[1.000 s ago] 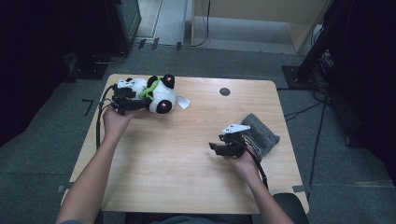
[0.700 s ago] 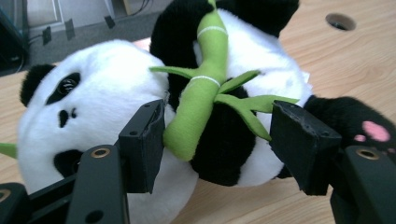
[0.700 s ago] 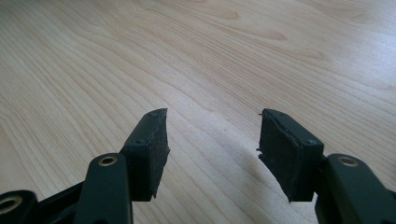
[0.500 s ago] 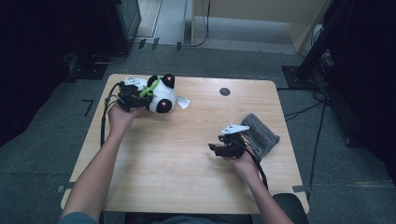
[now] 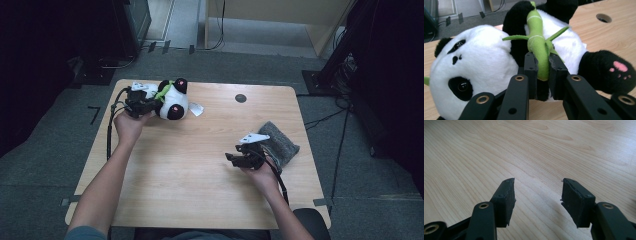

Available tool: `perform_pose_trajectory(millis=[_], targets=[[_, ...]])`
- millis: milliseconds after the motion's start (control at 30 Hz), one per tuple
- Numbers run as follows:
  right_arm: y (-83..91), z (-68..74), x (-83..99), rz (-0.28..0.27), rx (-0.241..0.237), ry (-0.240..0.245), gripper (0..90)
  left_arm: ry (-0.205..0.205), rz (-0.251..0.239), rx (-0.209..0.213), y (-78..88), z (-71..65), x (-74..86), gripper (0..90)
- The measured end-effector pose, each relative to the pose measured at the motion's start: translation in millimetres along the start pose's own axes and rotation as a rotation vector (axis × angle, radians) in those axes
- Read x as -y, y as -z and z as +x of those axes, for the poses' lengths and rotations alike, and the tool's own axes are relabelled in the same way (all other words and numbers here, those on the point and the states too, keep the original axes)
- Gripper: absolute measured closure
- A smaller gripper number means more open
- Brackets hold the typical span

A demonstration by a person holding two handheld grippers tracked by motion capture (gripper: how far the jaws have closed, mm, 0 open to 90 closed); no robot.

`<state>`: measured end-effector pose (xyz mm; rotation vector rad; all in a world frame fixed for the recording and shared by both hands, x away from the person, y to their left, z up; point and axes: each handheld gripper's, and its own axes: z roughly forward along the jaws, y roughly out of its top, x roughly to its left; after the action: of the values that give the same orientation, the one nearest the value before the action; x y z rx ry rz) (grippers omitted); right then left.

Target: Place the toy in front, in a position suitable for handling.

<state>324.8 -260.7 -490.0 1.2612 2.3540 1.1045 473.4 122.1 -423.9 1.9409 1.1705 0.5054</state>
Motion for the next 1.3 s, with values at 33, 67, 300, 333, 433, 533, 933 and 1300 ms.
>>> perform_pose_trajectory(millis=[33,67,300,333,433,533,933,1300], targets=[[0.0,-0.3,0.2,-0.001,0.000,0.001,44.7,-0.007,-0.006,-0.004,1.4,-0.5,-0.6,79.8],[-0.1,-0.8,0.3,-0.001,-0.003,0.003,45.0,-0.013,-0.009,-0.010,2.5,-1.5,-1.1,79.9],[2.1,-2.8,-0.1,-0.013,-0.002,0.002,46.1,-0.023,-0.028,0.006,14.1,-10.1,-6.4,80.3],[2.6,-3.4,-0.1,-0.015,-0.001,0.001,46.1,-0.021,-0.033,0.014,16.3,-12.2,-7.4,80.3],[4.5,-4.9,-0.2,-0.021,0.004,0.002,46.1,-0.024,-0.032,0.046,22.7,-20.0,-9.4,80.3],[7.1,-6.5,-0.3,-0.031,0.011,0.002,46.1,-0.033,-0.029,0.067,27.2,-30.9,-11.1,80.3],[15.0,-12.6,-5.0,-0.072,0.028,-0.004,46.0,-0.060,-0.026,0.148,40.8,-76.0,-5.7,80.2],[20.2,-19.2,-4.3,-0.092,0.051,-0.029,46.0,-0.064,-0.002,0.201,47.3,-107.8,7.1,80.0]])
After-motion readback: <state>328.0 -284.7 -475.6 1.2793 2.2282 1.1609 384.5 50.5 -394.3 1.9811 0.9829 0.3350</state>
